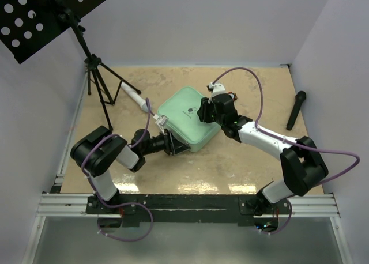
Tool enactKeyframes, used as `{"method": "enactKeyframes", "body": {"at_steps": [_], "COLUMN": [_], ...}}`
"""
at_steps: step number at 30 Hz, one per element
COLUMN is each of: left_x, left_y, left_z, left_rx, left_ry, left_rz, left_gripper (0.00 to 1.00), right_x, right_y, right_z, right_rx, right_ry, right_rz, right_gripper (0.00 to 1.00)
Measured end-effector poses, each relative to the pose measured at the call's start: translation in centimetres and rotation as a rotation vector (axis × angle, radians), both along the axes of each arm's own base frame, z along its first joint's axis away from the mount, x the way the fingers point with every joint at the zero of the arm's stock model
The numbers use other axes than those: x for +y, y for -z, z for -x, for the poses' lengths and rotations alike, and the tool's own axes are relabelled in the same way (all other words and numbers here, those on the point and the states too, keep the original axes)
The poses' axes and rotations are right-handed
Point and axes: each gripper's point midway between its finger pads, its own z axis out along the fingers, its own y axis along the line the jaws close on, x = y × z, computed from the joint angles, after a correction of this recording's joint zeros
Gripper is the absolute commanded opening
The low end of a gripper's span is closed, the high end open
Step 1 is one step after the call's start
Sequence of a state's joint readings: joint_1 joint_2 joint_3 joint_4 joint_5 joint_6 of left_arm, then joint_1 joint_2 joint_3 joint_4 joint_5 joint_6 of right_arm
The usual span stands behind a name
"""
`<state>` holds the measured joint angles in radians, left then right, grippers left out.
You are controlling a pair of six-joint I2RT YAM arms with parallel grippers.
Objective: Organize the medicine kit
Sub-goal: Zip the medicine box at the center of the board.
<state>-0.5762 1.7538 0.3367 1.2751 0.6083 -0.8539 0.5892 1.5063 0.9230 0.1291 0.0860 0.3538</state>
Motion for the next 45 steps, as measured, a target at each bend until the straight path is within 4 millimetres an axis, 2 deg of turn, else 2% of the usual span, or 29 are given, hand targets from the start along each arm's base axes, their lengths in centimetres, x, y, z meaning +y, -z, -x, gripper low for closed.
{"method": "enactKeyframes", "body": {"at_steps": [10, 16, 23, 28, 42, 45], "left_x": [-0.3, -0.3, -0.2, -0.2, 0.2, 0.3], "left_y": [-0.1, -0.1, -0.1, 0.0, 0.4, 0.4], "left_z": [0.5, 0.5, 0.3, 0.1, -0.8, -0.8], "left_rx": [0.0, -0.001, -0.001, -0.003, -0.021, -0.028], "left_ry": [0.025, 0.023, 0.015, 0.002, -0.056, -0.056], "left_rz": [0.003, 0.003, 0.002, 0.0, -0.021, -0.024], "left_gripper": [0.37, 0.34, 0.39, 0.5, 0.54, 0.52], "right_x": [0.0, 0.0, 0.0, 0.0, 0.0, 0.0], "right_y": [0.0, 0.0, 0.0, 0.0, 0.0, 0.0], "right_z": [0.0, 0.0, 0.0, 0.0, 0.0, 0.0], "right_rx": [0.0, 0.0, 0.0, 0.0, 0.0, 0.0], "right_ry": [0.0, 0.0, 0.0, 0.0, 0.0, 0.0], "right_rz": [0.0, 0.0, 0.0, 0.0, 0.0, 0.0], "right_gripper": [0.36, 0.37, 0.36, 0.36, 0.36, 0.37]}}
